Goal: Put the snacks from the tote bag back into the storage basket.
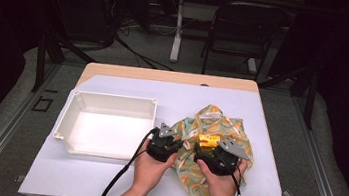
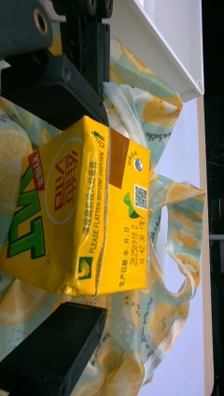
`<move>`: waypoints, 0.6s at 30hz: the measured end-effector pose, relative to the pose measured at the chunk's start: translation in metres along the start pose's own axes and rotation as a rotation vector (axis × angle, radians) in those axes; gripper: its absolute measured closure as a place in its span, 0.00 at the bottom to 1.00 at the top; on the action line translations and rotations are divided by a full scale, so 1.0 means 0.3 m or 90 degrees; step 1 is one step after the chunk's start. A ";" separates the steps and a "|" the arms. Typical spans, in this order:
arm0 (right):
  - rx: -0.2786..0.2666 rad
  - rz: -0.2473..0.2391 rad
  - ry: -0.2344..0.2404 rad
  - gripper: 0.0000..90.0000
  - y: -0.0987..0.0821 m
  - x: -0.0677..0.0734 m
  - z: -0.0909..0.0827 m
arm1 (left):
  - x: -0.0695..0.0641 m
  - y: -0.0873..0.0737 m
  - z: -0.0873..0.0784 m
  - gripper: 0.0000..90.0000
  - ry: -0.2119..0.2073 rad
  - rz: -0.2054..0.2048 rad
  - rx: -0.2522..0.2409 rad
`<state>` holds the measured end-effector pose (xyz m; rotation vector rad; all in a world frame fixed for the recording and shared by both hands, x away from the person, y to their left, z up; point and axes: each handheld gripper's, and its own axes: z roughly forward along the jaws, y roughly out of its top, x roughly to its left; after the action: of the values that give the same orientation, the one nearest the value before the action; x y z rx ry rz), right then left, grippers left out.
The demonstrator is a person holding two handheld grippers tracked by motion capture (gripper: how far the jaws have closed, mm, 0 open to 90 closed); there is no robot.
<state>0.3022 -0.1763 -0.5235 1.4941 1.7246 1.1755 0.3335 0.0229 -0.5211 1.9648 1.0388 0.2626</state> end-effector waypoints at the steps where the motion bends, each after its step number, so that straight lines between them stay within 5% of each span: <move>1: 0.000 0.000 -0.003 0.09 -0.002 0.001 0.003 | -0.002 0.000 0.001 1.00 0.001 0.000 -0.001; 8: 0.006 0.032 -0.025 0.11 -0.013 0.013 0.046 | 0.001 -0.001 -0.001 1.00 0.000 -0.001 -0.001; 18: -0.015 0.006 -0.036 0.27 -0.027 0.023 0.048 | -0.006 -0.014 0.007 1.00 -0.002 -0.001 0.000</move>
<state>0.3093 -0.1661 -0.5362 1.5098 1.6625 1.1431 0.3310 0.0216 -0.5253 1.9632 1.0377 0.2582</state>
